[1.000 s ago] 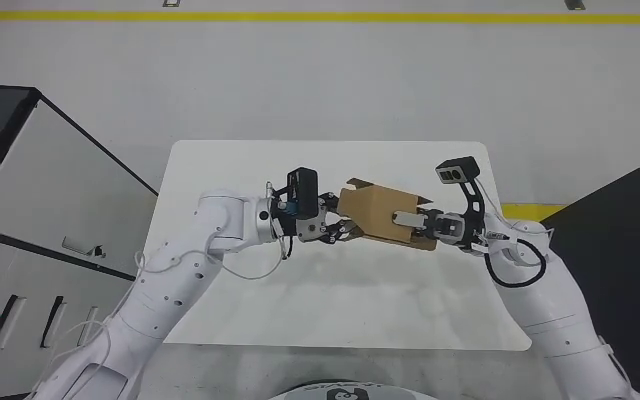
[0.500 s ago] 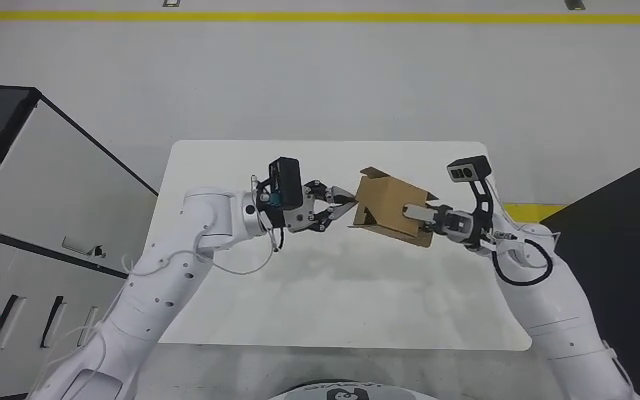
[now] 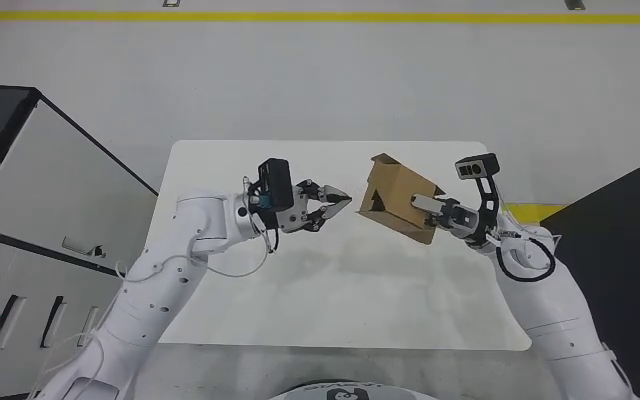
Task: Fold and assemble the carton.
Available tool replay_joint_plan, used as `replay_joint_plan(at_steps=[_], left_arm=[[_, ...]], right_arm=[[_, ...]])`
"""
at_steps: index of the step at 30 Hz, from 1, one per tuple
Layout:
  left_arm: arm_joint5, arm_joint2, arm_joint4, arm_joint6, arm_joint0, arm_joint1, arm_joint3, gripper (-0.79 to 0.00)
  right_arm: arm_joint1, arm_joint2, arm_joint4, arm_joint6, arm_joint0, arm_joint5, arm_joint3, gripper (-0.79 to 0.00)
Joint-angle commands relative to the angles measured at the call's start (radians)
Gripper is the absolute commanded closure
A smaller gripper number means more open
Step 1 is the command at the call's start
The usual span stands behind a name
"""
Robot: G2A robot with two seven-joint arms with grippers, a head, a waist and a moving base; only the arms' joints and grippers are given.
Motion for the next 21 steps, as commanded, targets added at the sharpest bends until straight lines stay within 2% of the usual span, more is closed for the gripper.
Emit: replay_joint_plan(at_steps=[1,13,21], left_arm=[[0.000,0.005,0.000,0.004,-0.001,-0.001,-0.003,0.000],[-0.005,0.027,0.004,0.019,-0.016,-0.007,0.002,0.000],[-0.005,0.041,0.002,0.021,-0.029,-0.012,0.018,0.000]], right_arm=[[-0.001,0.001,0.006,-0.002,0.002,-0.001,0.003,0.000],[-0.003,0.027,-0.088,-0.094,-0.009,-0.006,0.012,0.000],[-0.003,0.019,-0.104,-0.039,-0.003,-0.010,-0.006,0.000]])
